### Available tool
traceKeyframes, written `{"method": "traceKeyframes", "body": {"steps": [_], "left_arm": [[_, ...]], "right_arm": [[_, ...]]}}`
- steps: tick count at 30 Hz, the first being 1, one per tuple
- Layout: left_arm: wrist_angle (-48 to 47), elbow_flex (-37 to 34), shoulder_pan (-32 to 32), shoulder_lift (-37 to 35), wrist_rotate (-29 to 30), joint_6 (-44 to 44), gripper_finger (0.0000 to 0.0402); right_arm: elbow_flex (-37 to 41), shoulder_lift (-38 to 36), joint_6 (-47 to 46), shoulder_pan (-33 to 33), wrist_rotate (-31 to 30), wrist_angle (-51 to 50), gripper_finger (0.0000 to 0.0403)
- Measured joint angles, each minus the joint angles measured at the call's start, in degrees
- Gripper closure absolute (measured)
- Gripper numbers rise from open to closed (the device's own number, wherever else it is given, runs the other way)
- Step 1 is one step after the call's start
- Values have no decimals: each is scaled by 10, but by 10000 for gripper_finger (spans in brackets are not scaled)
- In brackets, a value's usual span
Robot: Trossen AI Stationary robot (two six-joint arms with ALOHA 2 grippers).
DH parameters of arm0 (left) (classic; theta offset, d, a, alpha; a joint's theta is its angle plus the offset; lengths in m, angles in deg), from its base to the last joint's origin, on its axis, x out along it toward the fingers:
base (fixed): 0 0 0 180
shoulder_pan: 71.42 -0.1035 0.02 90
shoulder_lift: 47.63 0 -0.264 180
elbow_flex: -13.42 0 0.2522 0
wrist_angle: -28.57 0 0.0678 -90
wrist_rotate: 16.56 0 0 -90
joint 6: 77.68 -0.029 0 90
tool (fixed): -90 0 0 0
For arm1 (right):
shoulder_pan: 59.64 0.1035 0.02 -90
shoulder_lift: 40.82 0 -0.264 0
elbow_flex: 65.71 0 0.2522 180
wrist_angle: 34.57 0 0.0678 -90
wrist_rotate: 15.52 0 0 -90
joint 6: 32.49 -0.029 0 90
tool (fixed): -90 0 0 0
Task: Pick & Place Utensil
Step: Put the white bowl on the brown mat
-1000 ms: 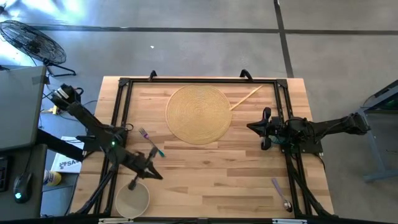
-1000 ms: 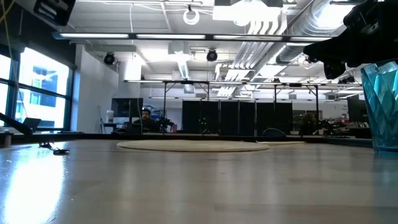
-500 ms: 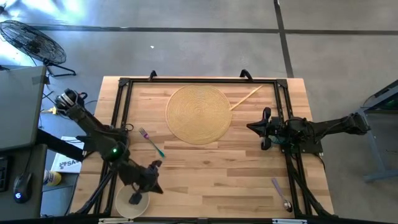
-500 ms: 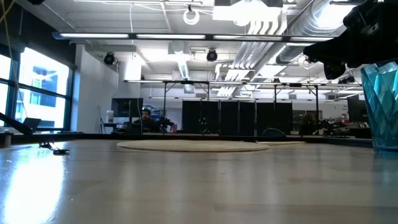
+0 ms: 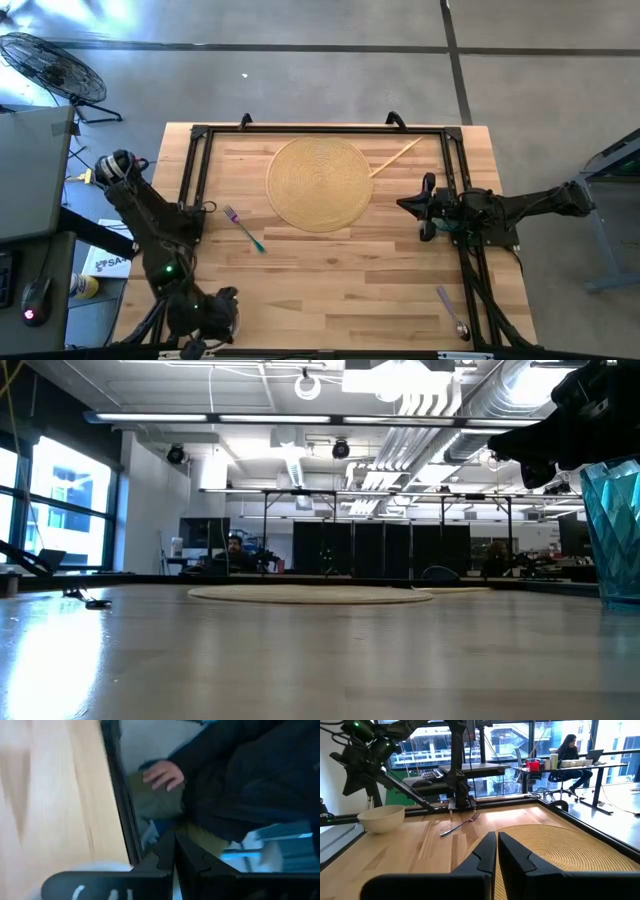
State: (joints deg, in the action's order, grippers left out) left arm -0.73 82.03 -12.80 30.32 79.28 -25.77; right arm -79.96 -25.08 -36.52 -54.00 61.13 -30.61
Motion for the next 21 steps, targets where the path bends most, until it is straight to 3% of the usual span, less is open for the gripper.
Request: {"method": "traceKeyframes", "body": {"steps": [4,13,18,21], "left_arm": [[-15,-1,12,0,-8,102,399],[-24,-1,10,5,22,178,390],[103,3,14,46,7,147,350],[123,27,15,81,-23,123,320]], "right_arm": [[0,0,0,0,0,0,391],[0,0,0,0,0,0,391],[0,0,0,0,0,0,391],[0,0,0,0,0,0,391]]}}
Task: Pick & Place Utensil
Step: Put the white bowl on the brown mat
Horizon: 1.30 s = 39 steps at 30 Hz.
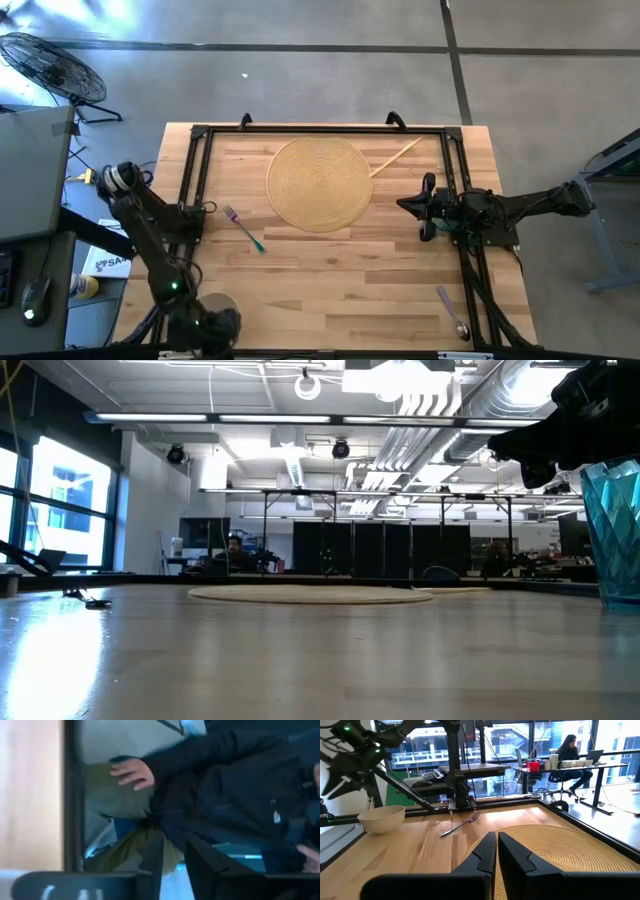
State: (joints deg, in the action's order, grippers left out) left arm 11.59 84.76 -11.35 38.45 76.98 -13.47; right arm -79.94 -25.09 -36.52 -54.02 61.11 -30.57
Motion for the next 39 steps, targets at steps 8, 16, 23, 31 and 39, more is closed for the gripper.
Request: {"method": "traceKeyframes", "body": {"steps": [8,16,23,31,39], "left_arm": [[-154,138,4,89,-65,-2,280],[-345,193,3,116,-41,57,279],[-419,193,7,131,-13,99,268],[-395,193,8,141,-31,105,237],[-430,192,11,154,-1,96,236]], "right_arm": [[0,0,0,0,0,0,391],[0,0,0,0,0,0,391],[0,0,0,0,0,0,391],[0,0,0,0,0,0,391],[0,0,0,0,0,0,391]]}}
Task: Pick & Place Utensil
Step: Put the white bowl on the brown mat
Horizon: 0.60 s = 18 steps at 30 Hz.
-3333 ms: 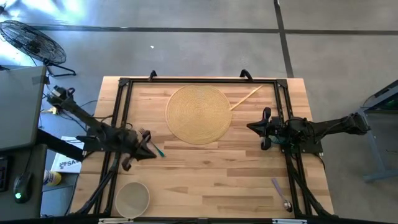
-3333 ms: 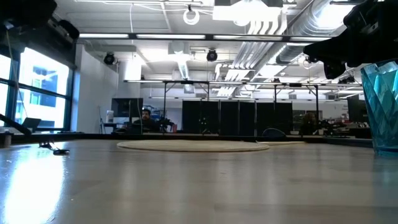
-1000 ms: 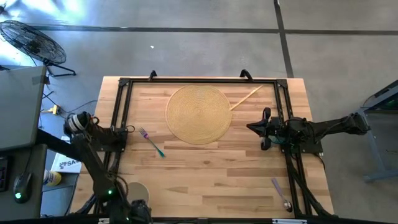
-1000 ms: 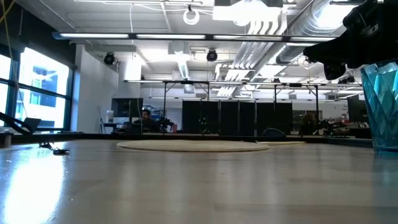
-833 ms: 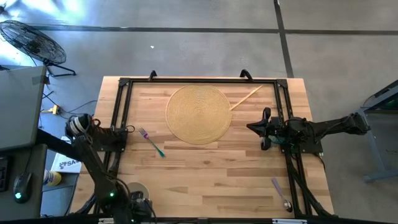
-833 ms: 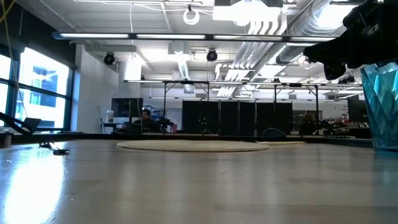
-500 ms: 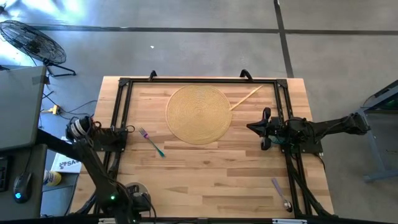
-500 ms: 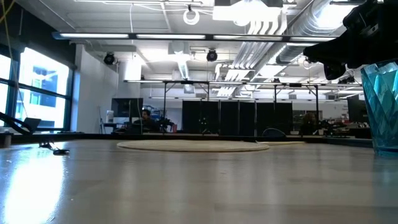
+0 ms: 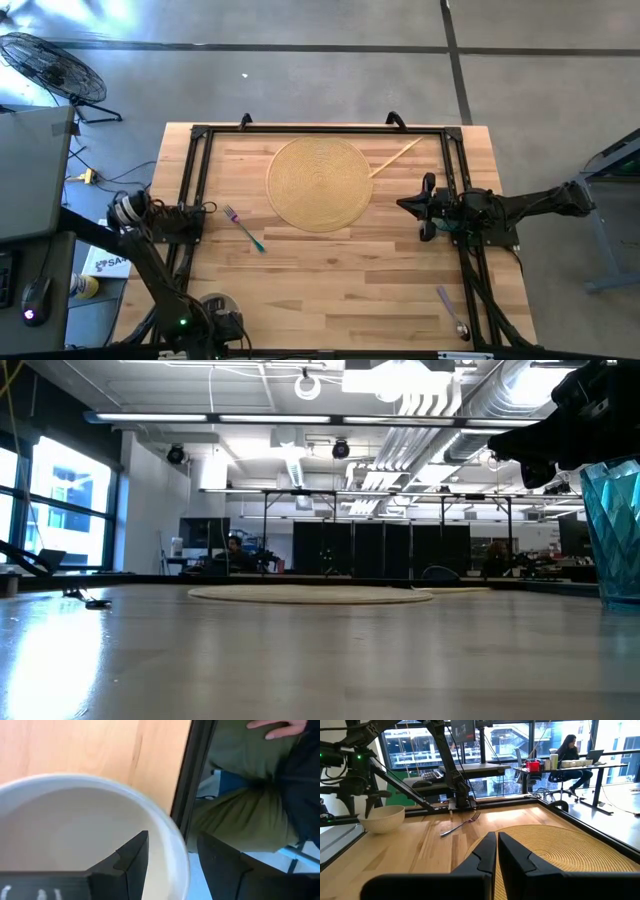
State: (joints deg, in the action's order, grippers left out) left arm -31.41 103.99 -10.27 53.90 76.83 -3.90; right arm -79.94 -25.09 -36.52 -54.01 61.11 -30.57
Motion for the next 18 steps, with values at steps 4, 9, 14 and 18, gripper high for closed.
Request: {"method": "traceKeyframes", "body": {"steps": [4,9,14,18], "left_arm": [[-2,0,1,15,-5,1,236],[-2,0,0,41,-32,17,236],[-3,0,0,53,-41,17,236],[-3,0,0,54,-43,15,258]], "right_arm": [[0,0,0,0,0,0,391],[0,0,0,0,0,0,391],[0,0,0,0,0,0,391],[0,0,0,0,0,0,391]]}}
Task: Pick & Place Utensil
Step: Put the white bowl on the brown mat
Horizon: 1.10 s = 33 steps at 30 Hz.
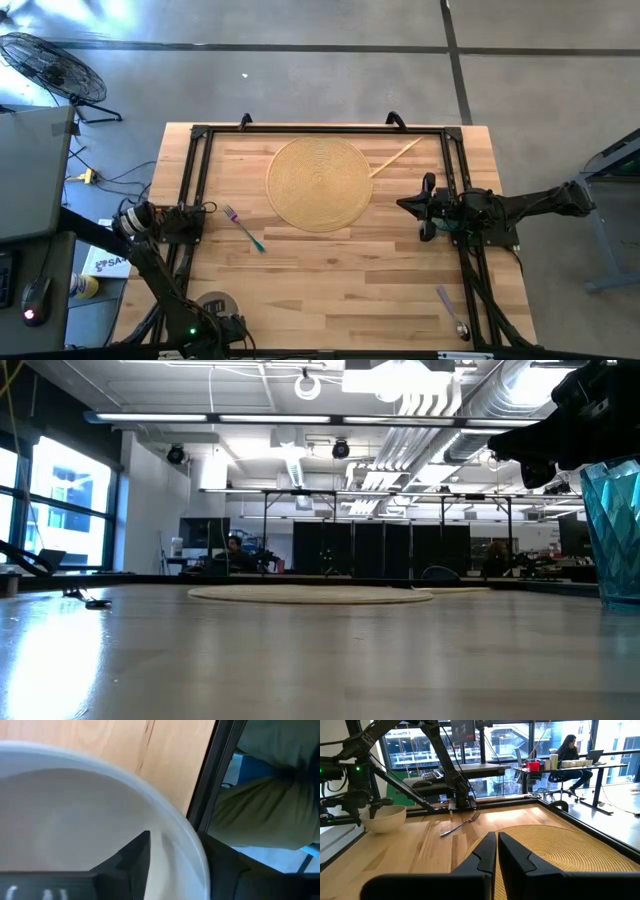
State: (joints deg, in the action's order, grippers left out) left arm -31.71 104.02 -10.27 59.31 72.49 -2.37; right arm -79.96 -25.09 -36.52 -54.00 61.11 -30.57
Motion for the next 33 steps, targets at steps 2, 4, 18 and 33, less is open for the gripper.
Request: {"method": "traceKeyframes", "body": {"steps": [2,4,18,33], "left_arm": [[-1,0,0,0,0,0,280],[-1,0,0,0,-3,-1,308],[-132,48,0,2,49,-53,394],[-234,96,-115,0,126,-257,398]], "right_arm": [[0,0,0,0,0,0,391],[0,0,0,0,0,0,391],[0,0,0,0,0,0,391],[0,0,0,0,0,0,391]]}}
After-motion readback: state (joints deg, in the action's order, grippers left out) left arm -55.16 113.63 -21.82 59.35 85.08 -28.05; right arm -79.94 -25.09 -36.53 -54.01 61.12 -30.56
